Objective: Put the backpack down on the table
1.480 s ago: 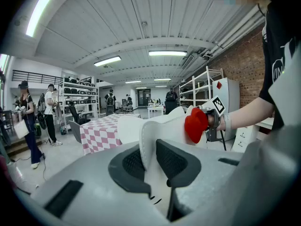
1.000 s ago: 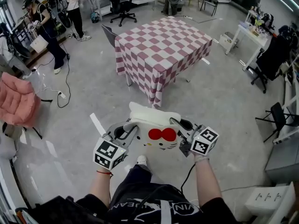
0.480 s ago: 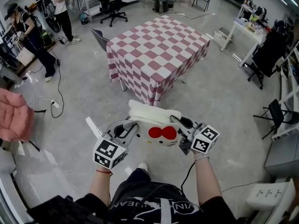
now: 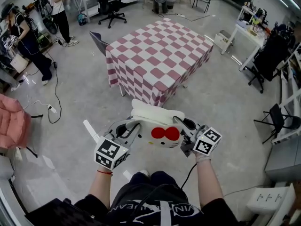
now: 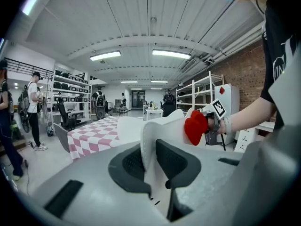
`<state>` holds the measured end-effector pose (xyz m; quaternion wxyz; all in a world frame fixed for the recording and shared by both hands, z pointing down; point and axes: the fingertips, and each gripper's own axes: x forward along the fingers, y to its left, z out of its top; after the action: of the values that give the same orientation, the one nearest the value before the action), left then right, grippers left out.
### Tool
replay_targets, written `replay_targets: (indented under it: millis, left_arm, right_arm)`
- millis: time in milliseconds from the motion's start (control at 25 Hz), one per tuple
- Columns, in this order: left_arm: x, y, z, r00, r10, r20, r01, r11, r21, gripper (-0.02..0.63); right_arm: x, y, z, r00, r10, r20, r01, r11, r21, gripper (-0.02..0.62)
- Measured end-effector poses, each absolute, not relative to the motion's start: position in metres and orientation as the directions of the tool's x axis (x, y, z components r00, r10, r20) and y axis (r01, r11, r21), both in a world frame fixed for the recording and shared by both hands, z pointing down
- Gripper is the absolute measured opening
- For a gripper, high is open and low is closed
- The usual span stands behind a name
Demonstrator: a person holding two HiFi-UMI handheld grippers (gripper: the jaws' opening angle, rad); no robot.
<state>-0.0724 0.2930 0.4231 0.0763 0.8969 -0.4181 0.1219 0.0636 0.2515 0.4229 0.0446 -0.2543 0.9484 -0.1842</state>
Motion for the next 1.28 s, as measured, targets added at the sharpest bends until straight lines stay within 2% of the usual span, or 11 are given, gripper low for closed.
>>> replay_targets:
  millis: [1280]
  left_arm:
    - [-0.052, 0.035, 0.425, 0.575, -0.766, 0.288, -0.803, -0.596, 0.018, 0.055]
  right_arm:
    - [0.081, -0.013, 0.425, -0.897, -0.442, -0.004, -0.41, 0.834, -0.37, 0.011]
